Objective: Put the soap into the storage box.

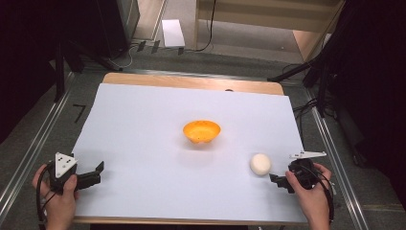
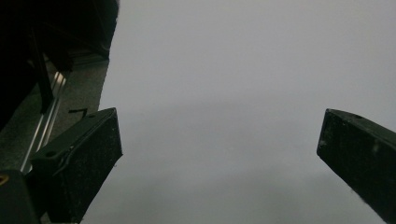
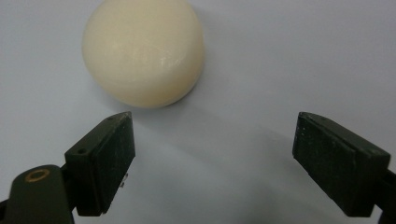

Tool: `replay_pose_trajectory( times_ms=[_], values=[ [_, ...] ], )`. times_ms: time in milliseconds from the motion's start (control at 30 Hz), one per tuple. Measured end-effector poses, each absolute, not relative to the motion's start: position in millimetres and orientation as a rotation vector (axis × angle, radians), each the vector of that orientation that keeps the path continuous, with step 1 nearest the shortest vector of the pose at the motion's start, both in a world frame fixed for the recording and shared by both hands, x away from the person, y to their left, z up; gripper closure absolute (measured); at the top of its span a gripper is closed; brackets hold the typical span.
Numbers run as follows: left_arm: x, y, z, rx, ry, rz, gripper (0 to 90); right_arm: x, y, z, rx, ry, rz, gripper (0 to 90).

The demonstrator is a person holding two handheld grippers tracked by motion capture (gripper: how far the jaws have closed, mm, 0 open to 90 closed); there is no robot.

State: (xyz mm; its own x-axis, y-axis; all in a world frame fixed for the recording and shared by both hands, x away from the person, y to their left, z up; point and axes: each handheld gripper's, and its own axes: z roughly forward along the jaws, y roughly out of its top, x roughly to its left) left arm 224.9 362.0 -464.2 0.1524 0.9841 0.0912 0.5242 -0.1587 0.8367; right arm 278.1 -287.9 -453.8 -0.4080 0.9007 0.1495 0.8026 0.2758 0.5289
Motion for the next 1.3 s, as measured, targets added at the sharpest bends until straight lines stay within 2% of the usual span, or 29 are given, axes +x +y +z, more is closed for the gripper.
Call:
replay_pose_trajectory(
  times_ms=[1133, 1300],
  values=[
    [225, 363, -464, 1.776, 1.443, 0.878, 0.3, 310, -242, -447, 1.581, 2.509, 0.705, 14.0],
    [225, 363, -464, 1.776, 1.443, 0.878, 0.3, 313, -239, -447, 1.596, 2.506, 0.699, 16.5]
  ],
)
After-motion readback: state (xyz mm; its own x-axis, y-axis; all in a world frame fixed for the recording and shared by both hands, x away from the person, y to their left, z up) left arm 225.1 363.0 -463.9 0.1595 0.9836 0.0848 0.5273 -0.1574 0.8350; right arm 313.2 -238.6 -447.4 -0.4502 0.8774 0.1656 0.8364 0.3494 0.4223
